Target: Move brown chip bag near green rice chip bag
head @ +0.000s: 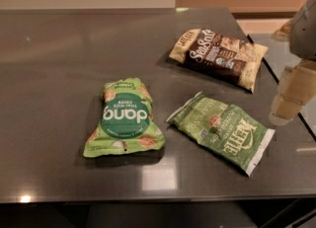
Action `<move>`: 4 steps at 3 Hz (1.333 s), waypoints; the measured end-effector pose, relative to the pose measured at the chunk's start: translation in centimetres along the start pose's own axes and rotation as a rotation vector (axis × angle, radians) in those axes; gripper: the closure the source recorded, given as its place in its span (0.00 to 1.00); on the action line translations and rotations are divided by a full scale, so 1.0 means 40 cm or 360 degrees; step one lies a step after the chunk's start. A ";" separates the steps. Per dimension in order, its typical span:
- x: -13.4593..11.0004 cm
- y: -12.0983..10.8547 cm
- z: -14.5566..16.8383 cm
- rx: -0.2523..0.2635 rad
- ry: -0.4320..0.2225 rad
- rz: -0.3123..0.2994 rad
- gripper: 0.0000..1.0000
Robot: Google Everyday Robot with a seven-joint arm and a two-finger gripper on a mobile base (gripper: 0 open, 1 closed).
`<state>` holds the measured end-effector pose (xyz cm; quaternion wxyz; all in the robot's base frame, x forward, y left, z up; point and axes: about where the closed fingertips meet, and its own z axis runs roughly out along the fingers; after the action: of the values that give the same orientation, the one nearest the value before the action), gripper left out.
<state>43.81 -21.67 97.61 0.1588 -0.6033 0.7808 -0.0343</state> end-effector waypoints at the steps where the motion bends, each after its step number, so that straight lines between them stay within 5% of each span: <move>1: 0.000 0.000 0.000 0.0000 0.0000 0.0000 0.00; 4: -0.062 -0.225 0.155 0.0037 -0.0022 0.0051 0.00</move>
Offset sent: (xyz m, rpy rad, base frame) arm 0.0658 0.0086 -0.0250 -0.0070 0.0346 0.0070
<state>54.54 -20.87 94.45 0.1717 -0.5892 0.7887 -0.0366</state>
